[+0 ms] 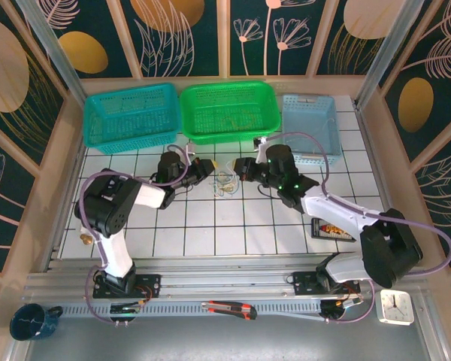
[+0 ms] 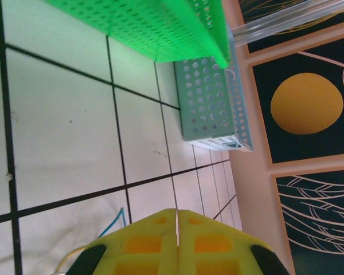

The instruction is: Untangle the cables

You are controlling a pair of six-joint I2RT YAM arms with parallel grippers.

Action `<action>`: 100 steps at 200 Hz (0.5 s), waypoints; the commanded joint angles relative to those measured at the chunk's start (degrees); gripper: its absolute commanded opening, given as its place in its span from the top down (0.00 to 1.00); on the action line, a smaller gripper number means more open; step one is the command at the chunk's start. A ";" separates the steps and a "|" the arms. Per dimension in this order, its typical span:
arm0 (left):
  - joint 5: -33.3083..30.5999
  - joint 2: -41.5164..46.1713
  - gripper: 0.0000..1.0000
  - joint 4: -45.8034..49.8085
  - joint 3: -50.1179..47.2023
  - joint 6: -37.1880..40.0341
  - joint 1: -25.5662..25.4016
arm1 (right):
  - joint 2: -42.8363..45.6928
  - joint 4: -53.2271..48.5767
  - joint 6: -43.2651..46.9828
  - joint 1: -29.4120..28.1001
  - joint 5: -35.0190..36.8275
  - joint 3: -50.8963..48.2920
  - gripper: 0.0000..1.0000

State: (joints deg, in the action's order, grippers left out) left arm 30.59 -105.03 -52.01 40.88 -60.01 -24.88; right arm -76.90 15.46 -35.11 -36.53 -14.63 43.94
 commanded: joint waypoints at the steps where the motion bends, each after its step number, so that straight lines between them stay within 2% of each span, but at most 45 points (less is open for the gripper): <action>1: -0.88 6.09 1.00 4.53 3.71 4.67 -0.32 | 1.34 2.41 -1.05 0.62 1.48 -2.98 1.00; 61: 1.36 15.73 1.00 13.88 12.19 6.27 -0.34 | -3.63 5.22 -2.03 0.30 2.33 -9.14 1.00; 72: 1.96 16.81 1.00 14.42 12.95 6.00 -0.34 | -3.87 4.63 -1.51 0.16 2.24 -8.75 0.87; 88: 2.24 18.17 1.00 15.55 13.65 6.10 -0.29 | -2.99 3.52 -0.48 0.15 2.33 -7.82 0.63; 100: 2.32 18.98 1.00 15.88 13.75 5.91 -0.34 | -2.08 1.97 0.49 0.15 2.85 -6.77 0.53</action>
State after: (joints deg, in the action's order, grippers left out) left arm 31.29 -88.01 -39.38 53.32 -54.98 -24.88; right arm -80.62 17.82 -36.38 -36.32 -13.08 35.35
